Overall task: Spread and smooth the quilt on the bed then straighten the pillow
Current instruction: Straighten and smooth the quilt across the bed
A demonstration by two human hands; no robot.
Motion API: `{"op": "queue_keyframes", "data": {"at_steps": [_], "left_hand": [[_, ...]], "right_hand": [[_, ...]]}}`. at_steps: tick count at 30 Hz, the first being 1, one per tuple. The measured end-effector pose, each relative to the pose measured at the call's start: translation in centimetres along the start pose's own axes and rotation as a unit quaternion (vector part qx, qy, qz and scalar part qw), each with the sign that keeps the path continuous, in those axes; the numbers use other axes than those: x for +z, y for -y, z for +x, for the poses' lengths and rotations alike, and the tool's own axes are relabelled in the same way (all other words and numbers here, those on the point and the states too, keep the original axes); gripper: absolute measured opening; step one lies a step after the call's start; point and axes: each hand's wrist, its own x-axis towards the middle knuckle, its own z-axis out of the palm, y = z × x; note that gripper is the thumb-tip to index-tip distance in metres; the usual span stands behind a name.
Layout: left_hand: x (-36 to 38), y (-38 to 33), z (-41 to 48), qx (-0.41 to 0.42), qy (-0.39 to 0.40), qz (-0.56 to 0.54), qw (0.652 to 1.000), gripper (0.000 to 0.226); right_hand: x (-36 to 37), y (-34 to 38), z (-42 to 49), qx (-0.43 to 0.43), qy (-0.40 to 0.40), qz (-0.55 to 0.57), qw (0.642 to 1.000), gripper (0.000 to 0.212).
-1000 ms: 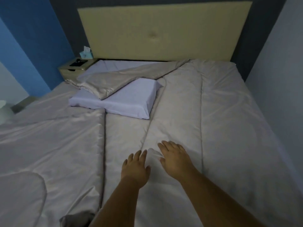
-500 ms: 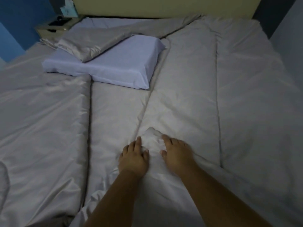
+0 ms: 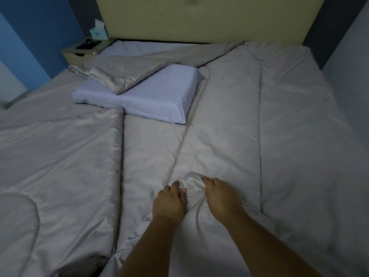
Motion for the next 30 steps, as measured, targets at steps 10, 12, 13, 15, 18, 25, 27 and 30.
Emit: {"op": "queue_keyframes", "data": {"at_steps": [10, 12, 13, 15, 18, 25, 27, 30], "left_hand": [[-7.4, -4.7, -8.9, 0.074, -0.026, 0.001, 0.997, 0.04], [-8.4, -5.6, -11.6, 0.087, -0.027, -0.005, 0.996, 0.041], [-8.8, -6.1, -13.0, 0.093, -0.028, -0.006, 0.995, 0.041], [-9.6, -7.0, -15.8, 0.101, -0.025, -0.007, 0.995, 0.042], [-10.5, -8.2, -19.8, 0.109, -0.019, 0.002, 0.994, 0.044], [-11.0, -10.6, -31.5, 0.104, 0.052, -0.002, 0.993, 0.05], [-10.3, -11.6, -35.3, 0.095, 0.087, -0.008, 0.992, 0.051], [-8.9, -13.7, -40.7, 0.092, 0.146, -0.009, 0.985, 0.052]], "right_hand": [[-11.0, 0.8, -8.9, 0.015, -0.015, -0.02, 1.0, 0.042], [-12.2, 0.5, -11.6, -0.001, -0.044, -0.041, 0.998, 0.048], [-12.8, 0.4, -13.0, 0.0, -0.057, -0.042, 0.997, 0.05], [-14.6, 0.5, -16.0, 0.005, -0.045, -0.043, 0.998, 0.046], [-17.0, 0.5, -20.2, 0.006, -0.02, -0.005, 1.0, 0.037], [-20.5, -0.1, -30.9, -0.012, 0.03, 0.004, 0.999, 0.037], [-20.9, -0.8, -35.1, -0.012, 0.042, 0.015, 0.999, 0.036], [-21.3, -2.1, -41.7, -0.006, 0.073, 0.028, 0.997, 0.038]]}}
